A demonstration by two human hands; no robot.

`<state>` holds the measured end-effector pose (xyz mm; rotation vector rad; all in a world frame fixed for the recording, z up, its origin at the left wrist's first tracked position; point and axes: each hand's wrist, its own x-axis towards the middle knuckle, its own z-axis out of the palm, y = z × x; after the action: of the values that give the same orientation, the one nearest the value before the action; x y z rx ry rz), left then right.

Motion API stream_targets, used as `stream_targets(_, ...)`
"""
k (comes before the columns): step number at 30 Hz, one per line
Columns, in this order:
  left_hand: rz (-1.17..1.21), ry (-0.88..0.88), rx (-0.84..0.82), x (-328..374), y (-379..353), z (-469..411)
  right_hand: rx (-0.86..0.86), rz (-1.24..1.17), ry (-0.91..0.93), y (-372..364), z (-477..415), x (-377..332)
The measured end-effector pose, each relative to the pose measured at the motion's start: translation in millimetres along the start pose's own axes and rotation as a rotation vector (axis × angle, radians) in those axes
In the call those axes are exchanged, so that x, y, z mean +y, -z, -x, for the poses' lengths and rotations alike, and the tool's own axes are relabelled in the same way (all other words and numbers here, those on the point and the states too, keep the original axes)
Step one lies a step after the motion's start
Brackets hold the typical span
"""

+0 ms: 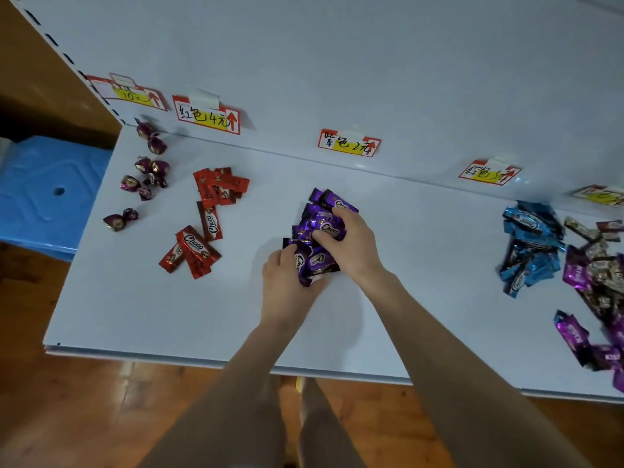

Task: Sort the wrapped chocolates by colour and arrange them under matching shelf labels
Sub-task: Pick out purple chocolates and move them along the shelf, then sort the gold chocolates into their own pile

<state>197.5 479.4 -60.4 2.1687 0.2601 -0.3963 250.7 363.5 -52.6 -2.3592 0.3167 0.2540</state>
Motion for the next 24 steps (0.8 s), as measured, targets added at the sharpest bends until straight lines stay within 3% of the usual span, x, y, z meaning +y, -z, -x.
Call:
stream_targets(7, -0.315, -0.18, -0.015, 19, 6, 8, 0.036, -0.056, -0.005, 44, 36, 16)
stream_targets(11, -0.286, -0.353, -0.113, 42, 10, 23, 0.115, -0.086, -0.045, 82, 80, 39)
stream_targets(15, -0.208, -0.452, -0.111, 79, -1, 47, 0.305, -0.209, -0.129, 122, 125, 58)
stream_targets(24, -0.252, -0.692, -0.253, 168, -84, 113, 0.524, -0.269, -0.203, 217, 202, 133)
